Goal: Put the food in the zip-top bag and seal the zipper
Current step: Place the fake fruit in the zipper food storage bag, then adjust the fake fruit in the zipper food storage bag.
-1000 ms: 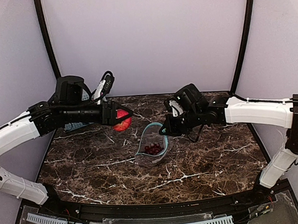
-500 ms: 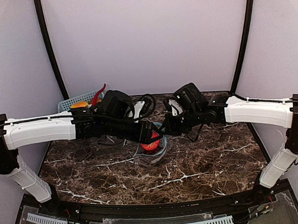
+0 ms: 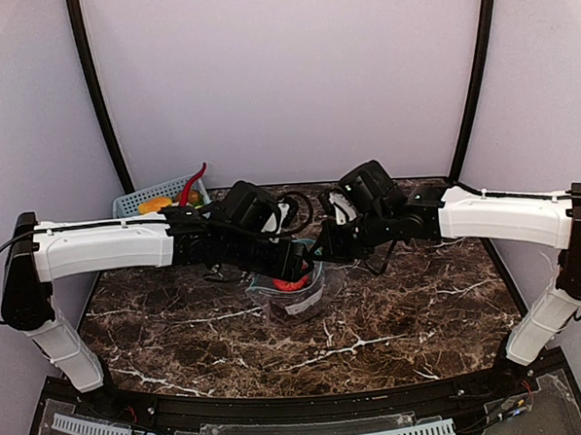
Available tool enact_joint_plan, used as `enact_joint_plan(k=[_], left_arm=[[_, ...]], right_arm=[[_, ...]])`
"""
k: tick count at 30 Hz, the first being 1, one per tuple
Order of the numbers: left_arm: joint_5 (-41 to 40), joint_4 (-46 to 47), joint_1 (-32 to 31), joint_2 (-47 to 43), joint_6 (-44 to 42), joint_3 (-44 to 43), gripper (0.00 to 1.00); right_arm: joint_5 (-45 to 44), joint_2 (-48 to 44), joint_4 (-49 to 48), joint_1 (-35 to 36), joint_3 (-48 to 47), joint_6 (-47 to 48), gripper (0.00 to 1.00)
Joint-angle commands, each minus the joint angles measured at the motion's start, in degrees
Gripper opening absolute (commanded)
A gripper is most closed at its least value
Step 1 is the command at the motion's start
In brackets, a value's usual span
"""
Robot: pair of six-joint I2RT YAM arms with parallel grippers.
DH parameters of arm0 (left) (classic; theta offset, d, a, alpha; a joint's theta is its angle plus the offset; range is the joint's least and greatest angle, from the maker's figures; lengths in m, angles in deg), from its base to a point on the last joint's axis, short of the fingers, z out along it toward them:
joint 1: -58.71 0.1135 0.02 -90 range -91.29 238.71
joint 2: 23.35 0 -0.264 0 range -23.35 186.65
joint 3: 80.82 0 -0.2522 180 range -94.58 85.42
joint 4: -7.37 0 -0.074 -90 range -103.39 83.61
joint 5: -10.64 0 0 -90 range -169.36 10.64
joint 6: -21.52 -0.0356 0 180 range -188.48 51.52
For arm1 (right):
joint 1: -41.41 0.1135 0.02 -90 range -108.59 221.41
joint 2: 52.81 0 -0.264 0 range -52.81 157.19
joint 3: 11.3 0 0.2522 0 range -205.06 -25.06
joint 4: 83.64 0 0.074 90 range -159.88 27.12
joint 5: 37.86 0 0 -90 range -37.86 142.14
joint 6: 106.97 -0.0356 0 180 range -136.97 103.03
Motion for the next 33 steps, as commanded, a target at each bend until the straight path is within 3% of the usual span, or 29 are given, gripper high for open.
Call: enact_joint_plan(k=[1,8,17,24,33], left_arm=[[-0.8,-0.9,-0.3,0.2,-1.1,-1.3,0.75],[-0.3,-0.3,-0.3,-2.0,-2.4,-0.6,0.88],[5.2,2.1,-0.3,-10.7,-1.5,4.1,0.86],[8.2,1.2,-0.6,-13.3,1.7,6.1,0.59],[-2.4,-9.0,-3.1,-8.1,-0.7,1.5,0.39]], right_arm=[[0.7,-1.5,-2.2,0.3,-0.1,0.2,0.04],[0.8,-1.5,-2.2,0.3,0.0,0.1,0.04],[0.7,-1.6,-2.3,0.3,-0.1,0.0,0.04],[0.9,-1.4,-2.5,0.4,-0.2,0.0,0.04],[0.7,-1.8,-2.8,0.5,0.1,-0.2,0.04]])
